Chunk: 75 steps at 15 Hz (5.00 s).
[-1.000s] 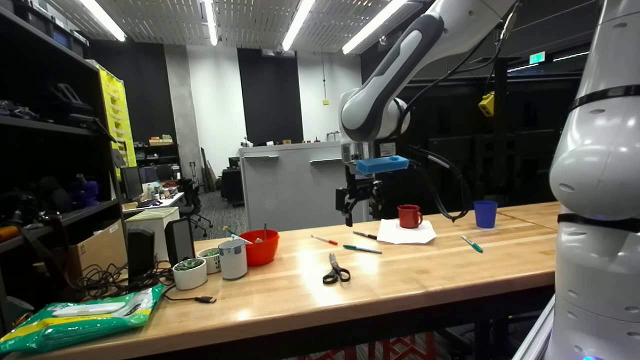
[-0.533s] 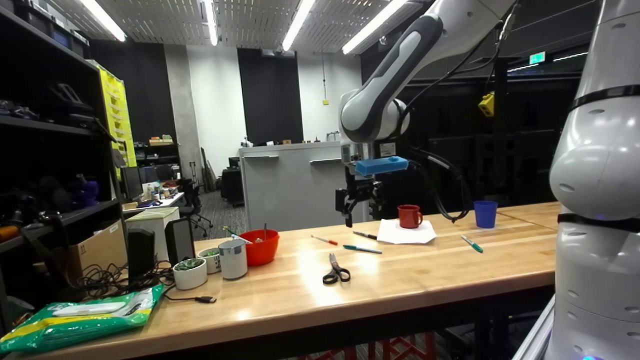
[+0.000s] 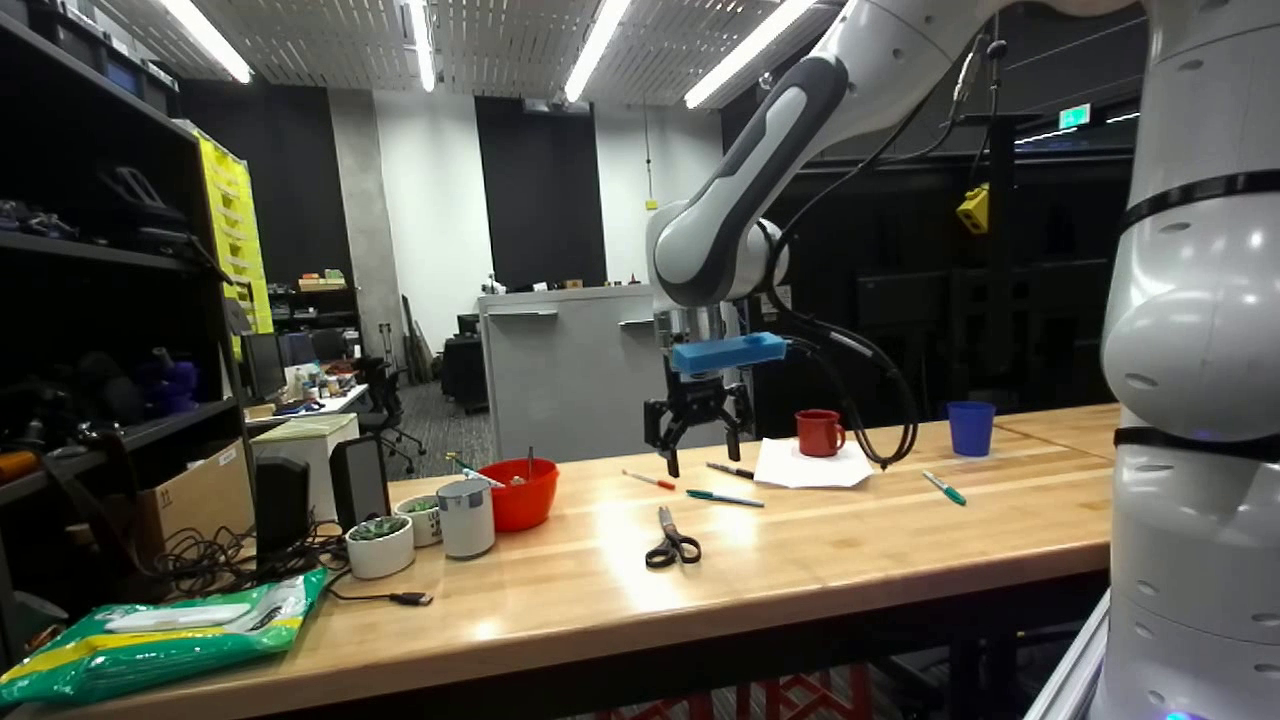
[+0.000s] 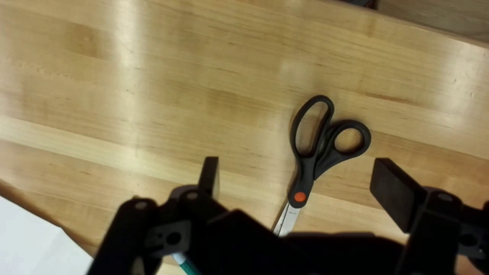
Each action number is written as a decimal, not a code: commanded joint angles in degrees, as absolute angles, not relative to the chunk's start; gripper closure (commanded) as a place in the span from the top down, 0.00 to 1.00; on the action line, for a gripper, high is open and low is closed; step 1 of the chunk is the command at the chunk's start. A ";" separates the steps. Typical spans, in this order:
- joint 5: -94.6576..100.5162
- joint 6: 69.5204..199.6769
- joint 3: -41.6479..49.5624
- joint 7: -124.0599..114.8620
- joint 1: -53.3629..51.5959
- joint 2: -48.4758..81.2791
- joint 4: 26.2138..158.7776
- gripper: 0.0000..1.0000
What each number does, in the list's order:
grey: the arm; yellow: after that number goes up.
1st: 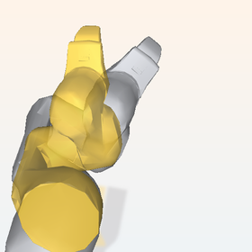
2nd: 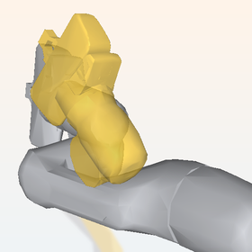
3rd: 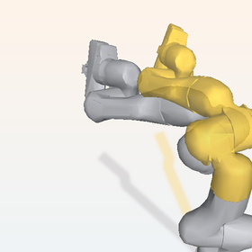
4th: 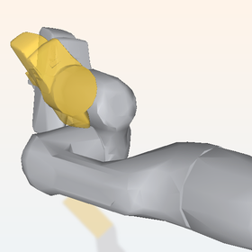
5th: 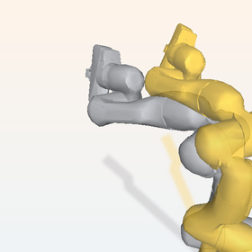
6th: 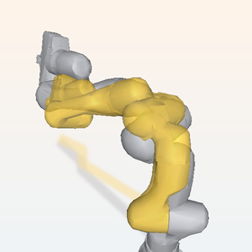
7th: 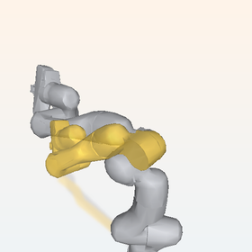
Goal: Open and close the black pair of scissors five times
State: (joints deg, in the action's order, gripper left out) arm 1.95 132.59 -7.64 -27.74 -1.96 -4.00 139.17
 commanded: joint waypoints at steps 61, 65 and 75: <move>4.07 131.41 -3.56 -42.13 -10.30 17.54 124.63 0.49; 4.36 131.71 -3.68 -42.48 -10.67 16.62 125.37 0.46; 5.09 132.45 -3.91 -45.32 -12.73 14.42 127.55 0.45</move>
